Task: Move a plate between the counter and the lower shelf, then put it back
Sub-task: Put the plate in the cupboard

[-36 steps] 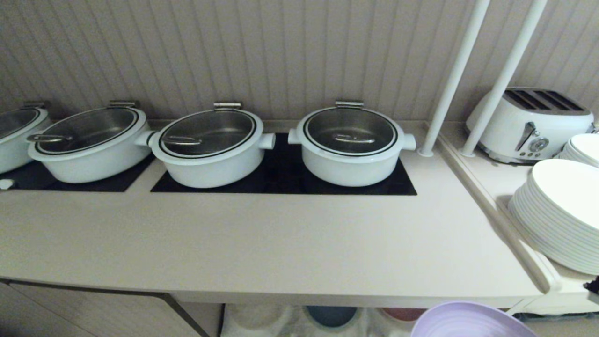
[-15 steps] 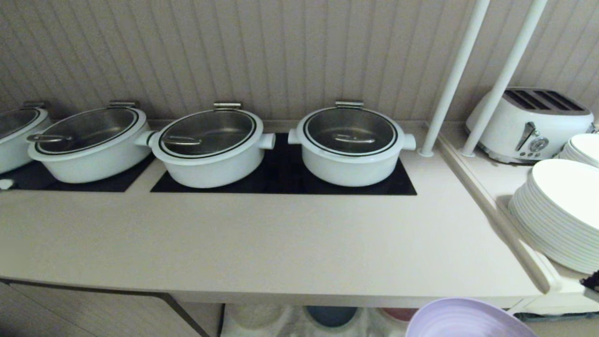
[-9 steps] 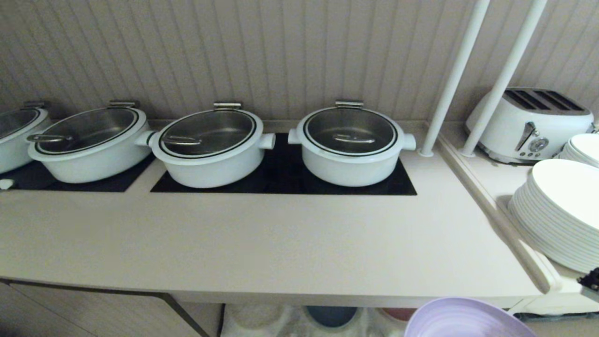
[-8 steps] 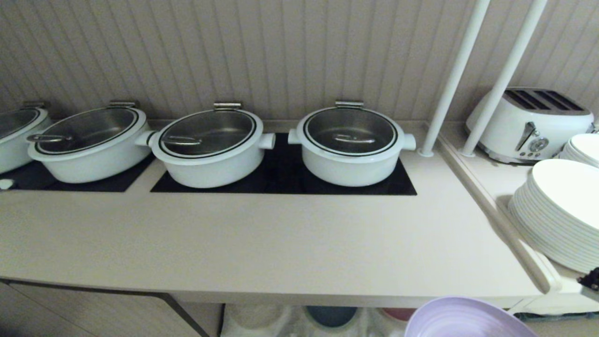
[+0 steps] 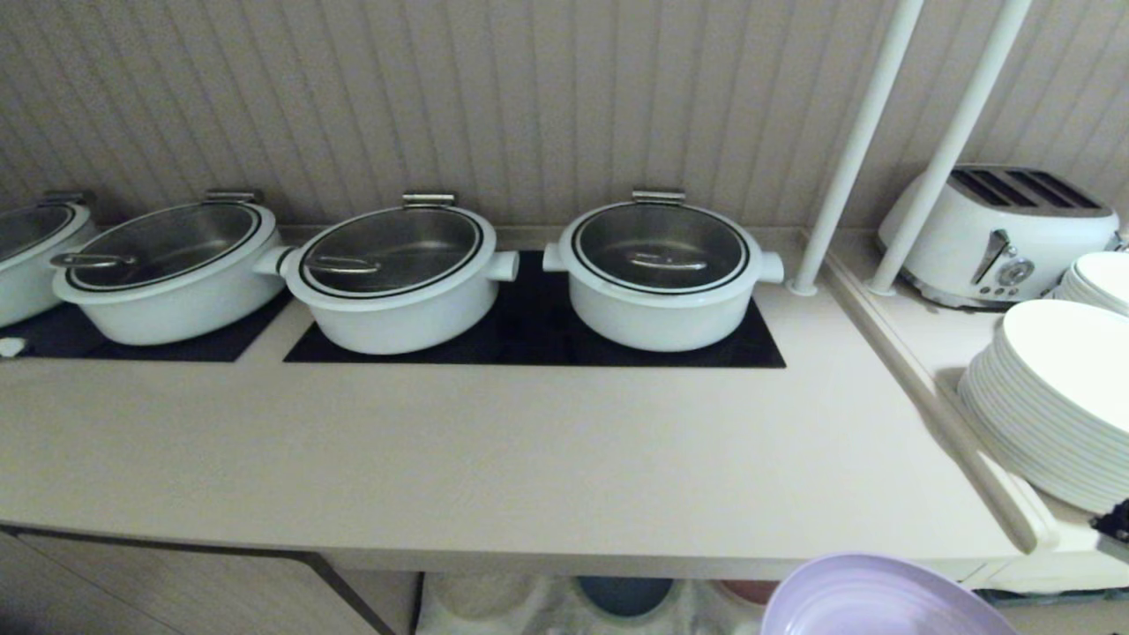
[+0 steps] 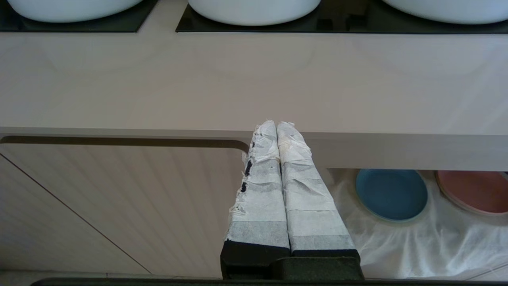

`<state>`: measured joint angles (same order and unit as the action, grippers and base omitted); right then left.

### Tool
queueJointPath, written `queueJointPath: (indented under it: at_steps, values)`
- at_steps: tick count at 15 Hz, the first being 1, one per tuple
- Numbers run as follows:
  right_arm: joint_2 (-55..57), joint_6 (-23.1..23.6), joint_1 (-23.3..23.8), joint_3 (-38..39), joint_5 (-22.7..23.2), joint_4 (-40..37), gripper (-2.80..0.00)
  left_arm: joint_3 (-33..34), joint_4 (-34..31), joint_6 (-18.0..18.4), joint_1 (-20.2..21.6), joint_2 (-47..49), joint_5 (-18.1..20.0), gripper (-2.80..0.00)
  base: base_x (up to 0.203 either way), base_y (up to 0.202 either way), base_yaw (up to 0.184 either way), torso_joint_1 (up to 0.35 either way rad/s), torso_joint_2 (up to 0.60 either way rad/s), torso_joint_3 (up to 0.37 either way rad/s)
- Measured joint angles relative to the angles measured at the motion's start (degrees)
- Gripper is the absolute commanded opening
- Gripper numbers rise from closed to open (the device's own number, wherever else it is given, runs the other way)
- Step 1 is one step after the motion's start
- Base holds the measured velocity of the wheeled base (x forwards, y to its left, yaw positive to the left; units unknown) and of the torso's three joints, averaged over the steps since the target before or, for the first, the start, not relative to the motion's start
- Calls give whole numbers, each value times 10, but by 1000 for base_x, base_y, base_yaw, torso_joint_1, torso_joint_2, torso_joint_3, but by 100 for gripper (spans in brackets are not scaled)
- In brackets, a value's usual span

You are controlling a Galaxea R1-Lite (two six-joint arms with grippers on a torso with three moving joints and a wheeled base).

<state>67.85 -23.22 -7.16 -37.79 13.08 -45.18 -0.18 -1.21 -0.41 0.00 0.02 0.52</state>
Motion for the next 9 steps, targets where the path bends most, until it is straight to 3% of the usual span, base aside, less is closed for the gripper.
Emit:
queueJointPath:
  at_steps: [9]
  values:
    - [5, 0, -1, -4, 0, 0, -280, 0, 0, 0, 0, 0, 0, -280, 0, 0, 0, 0, 0, 0]
